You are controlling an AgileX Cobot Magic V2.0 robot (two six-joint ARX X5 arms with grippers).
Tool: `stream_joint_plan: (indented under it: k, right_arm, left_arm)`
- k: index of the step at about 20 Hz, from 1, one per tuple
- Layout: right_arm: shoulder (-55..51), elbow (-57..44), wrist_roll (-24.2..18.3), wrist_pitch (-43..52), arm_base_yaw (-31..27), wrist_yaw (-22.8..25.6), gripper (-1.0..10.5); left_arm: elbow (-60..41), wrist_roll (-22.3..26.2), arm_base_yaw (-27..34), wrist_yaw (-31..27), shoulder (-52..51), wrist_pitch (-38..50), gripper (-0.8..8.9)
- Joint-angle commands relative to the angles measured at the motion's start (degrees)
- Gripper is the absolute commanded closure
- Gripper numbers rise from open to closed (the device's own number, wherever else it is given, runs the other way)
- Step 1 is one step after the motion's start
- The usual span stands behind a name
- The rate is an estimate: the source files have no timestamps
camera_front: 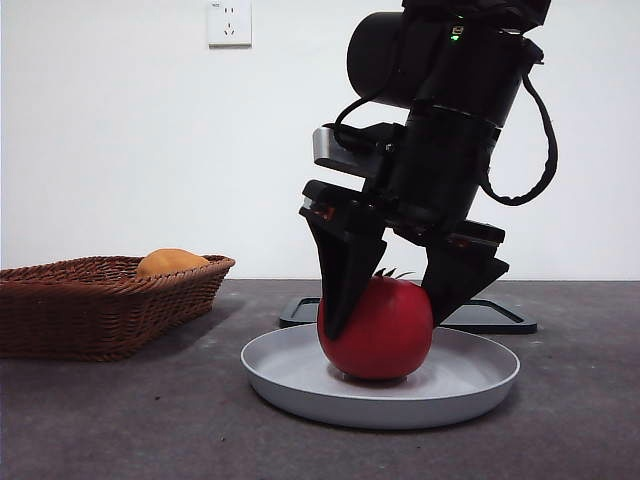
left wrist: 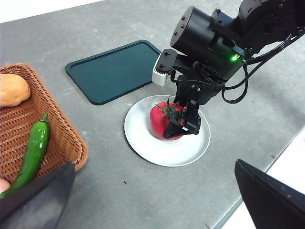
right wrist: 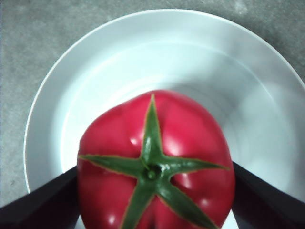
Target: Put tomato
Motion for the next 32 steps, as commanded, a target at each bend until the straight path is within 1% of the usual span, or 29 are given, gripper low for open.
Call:
stream_joint_plan:
  k: [1, 3, 5, 7, 9, 12, 16, 20, 26, 30, 32]
  right_arm:
    - [0.92, 2.03, 0.09, -0.31, -0.22, 0.04, 6.0]
    - [0.94, 5.73, -1.40, -1.97, -1.79, 0.46, 6.0]
    - [1.79, 11.45, -2.25, -4.70, -4.61, 3.15, 5.9]
    - [4.31, 18.36, -4.26, -6.97, -8.15, 3.17, 5.8]
    - [8.61, 26.34, -5.81, -9.64, -11.41, 3.17, 5.8]
    - [16.55, 37.40, -6.78, -11.74, -14.84, 3.15, 5.8]
    - [26.49, 47.10, -7.15, -11.91, -17.22, 3.02, 5.8]
    - [31.65, 48.46, -7.15, -10.88, -18.12, 2.51, 5.8]
    - [32.57, 48.44, -7.15, -10.88, -18.21, 2.54, 5.8]
    - [32.57, 48.44, -7.15, -11.28, -18.23, 2.56, 4.5]
    - [32.57, 48.44, -7.19, -11.21, -18.23, 3.30, 2.9]
  left_arm:
    - [0.35, 0.31, -0.33, 0.26, 0.26, 0.44, 1.26]
    - [0.35, 0.31, -0.33, 0.26, 0.26, 0.46, 1.26]
    - [0.35, 0.31, -0.33, 0.26, 0.26, 0.46, 1.26]
    - [0.35, 0.31, -0.33, 0.26, 0.26, 0.44, 1.26]
    - [0.35, 0.31, -0.33, 0.26, 0.26, 0.44, 1.26]
    - [0.35, 0.31, -0.33, 0.26, 0.26, 0.44, 1.26]
    - [0.35, 0.31, -0.33, 0.26, 0.26, 0.44, 1.26]
    - [0.35, 0.31, -0.33, 0.26, 0.26, 0.44, 1.26]
    - [0.35, 0.31, -0.33, 0.26, 0.26, 0.44, 1.26]
    - [0.35, 0.31, -0.33, 0.26, 0.26, 0.44, 1.26]
    - [0.35, 0.31, -0.33, 0.26, 0.26, 0.44, 1.26]
